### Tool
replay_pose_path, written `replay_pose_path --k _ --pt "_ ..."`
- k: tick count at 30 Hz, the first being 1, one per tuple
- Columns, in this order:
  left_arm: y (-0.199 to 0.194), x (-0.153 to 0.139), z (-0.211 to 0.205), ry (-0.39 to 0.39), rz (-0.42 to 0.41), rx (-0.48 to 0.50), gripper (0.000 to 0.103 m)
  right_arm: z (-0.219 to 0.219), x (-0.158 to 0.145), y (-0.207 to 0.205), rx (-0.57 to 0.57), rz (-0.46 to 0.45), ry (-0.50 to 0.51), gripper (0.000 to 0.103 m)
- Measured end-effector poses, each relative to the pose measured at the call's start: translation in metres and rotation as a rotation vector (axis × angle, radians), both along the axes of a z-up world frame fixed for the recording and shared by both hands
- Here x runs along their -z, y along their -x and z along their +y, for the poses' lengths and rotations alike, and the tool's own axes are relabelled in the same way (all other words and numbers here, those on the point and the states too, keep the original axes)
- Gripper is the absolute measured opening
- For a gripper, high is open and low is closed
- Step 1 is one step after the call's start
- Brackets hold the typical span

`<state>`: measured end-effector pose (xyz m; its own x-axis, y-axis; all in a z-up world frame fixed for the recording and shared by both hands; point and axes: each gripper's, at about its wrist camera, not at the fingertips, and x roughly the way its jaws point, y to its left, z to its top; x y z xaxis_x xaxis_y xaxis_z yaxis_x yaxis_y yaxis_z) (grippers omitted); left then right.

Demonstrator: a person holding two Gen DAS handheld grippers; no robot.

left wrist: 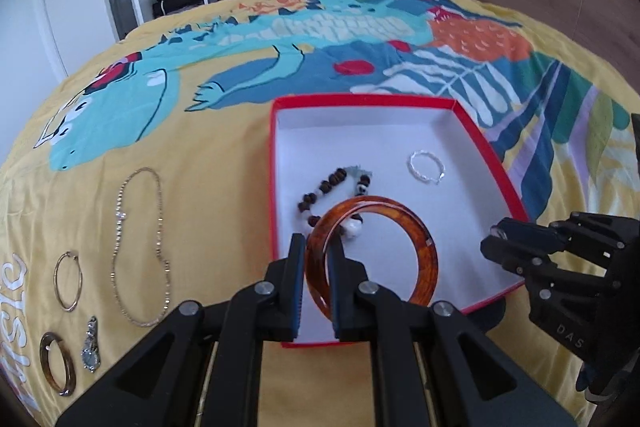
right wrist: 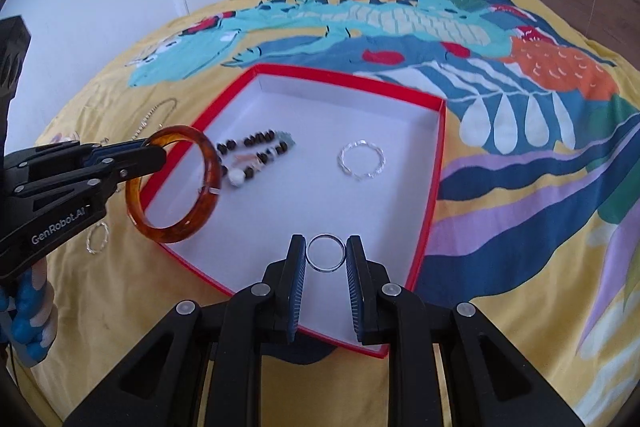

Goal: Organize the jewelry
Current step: 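Carry the amber bangle and silver ring into the red box and release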

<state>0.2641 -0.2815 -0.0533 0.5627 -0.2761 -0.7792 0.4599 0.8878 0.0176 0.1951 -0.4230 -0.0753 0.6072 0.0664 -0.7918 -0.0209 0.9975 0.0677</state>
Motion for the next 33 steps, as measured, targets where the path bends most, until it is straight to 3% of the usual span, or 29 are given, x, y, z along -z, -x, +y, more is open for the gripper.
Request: replay_pose_path --k 11,19,21,25,30,33 --pt "-0.013 0.039 -0.008 -0.087 0.109 -0.041 0.010 0.005 0.023 -0.009 -0.039 0.091 0.032 0.020" --pt "-0.016 0.040 -0.003 -0.063 0.143 -0.073 0.011 0.010 0.024 -0.017 -0.057 0.133 0.064 0.020" --pt "-0.016 0.039 -0.003 -0.064 0.142 -0.074 0.011 0.011 0.023 -0.017 -0.056 0.139 0.082 0.022" --pt "-0.013 0.036 -0.005 -0.076 0.137 -0.073 0.012 0.012 0.017 -0.012 -0.050 0.140 0.102 0.035" --pt "-0.007 0.024 0.000 -0.019 0.134 -0.074 0.015 0.011 0.000 0.006 -0.017 0.117 0.102 0.040" --pt "0.002 0.005 0.008 0.053 0.116 -0.062 0.015 0.010 -0.017 0.024 0.014 0.087 0.100 0.041"
